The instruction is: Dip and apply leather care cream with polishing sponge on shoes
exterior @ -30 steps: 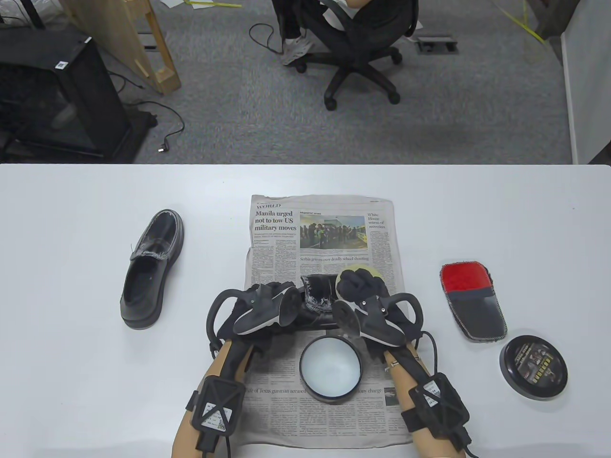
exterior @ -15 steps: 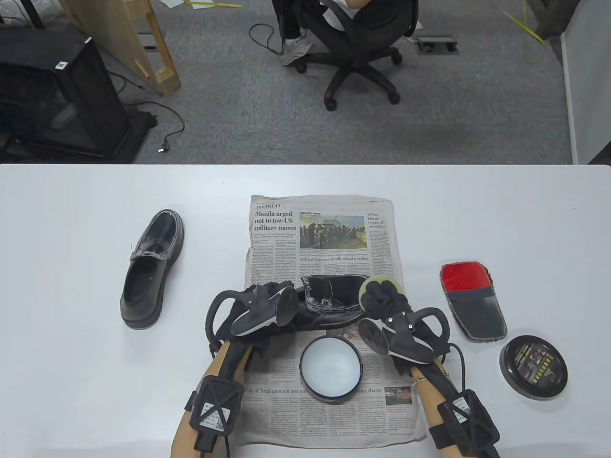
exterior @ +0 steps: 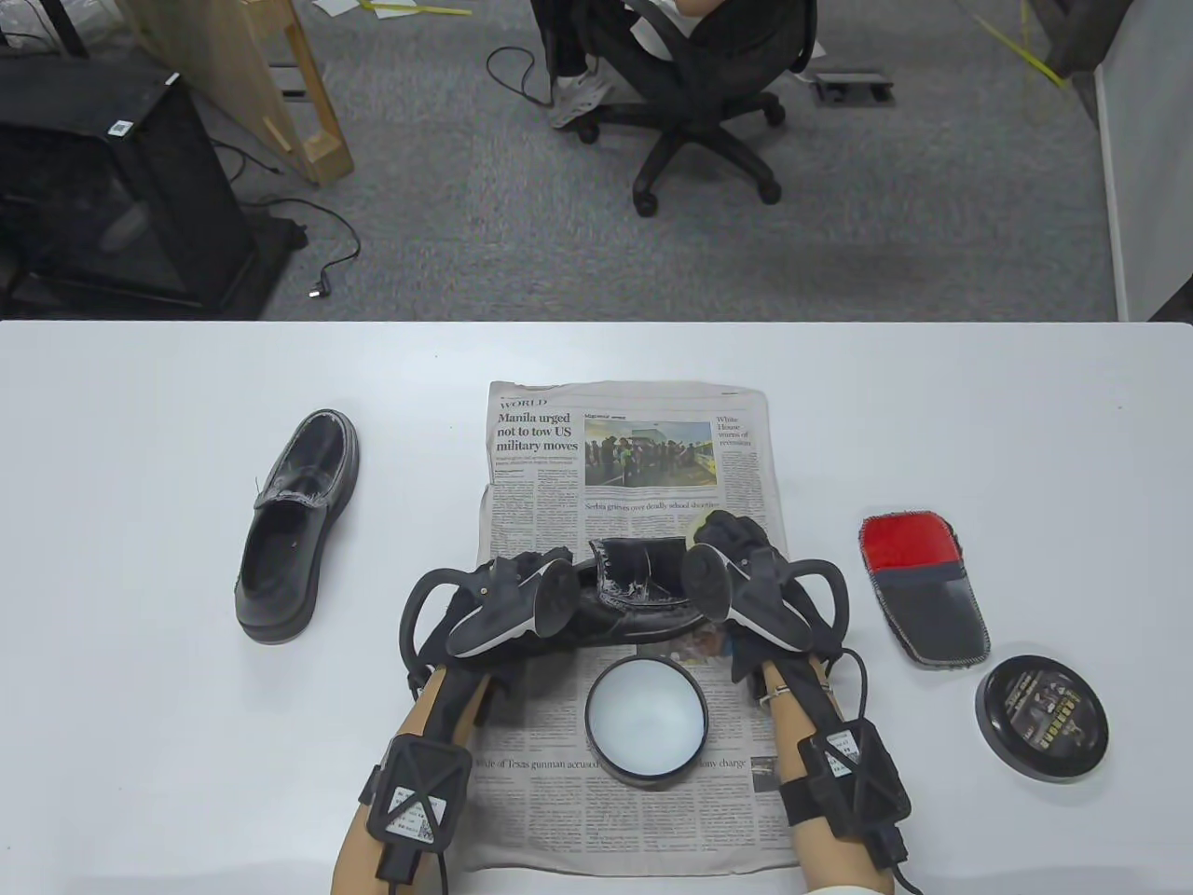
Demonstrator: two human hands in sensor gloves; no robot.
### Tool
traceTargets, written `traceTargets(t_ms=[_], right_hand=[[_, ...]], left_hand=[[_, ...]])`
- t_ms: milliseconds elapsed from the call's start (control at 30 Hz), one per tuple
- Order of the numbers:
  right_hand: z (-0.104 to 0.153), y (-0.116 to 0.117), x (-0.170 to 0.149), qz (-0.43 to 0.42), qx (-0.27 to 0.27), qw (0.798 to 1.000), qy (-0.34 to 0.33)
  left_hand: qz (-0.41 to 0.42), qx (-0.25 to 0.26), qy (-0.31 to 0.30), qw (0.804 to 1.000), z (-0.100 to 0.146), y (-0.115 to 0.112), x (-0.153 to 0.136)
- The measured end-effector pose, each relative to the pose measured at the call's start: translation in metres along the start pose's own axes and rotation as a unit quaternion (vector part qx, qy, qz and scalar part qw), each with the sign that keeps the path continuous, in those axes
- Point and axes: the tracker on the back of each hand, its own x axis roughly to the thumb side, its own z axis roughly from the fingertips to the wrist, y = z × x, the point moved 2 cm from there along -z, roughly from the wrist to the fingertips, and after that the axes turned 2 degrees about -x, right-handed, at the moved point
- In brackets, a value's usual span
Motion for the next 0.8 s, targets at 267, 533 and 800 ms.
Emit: traceTargets(t_ms=[267,533,800], right_hand=[[0.043,-0.002,0.019,0.077,-0.026,0.994,-0.068],[0.019,-0.019,0.054,0.001,-0.034,0.995,-0.09],[-0.01,-0.001,0.02,0.01,0.024,1.0,0.018]], left_hand=[[0.001,-0.002,-0.004,1.0,-0.001,0.0,0.002],[0.007,-0.007,-0.015,1.0,-0.001,-0.001,0.001],[0.016,0.004,-0.017,1.0,0.0,-0.003,-0.002]])
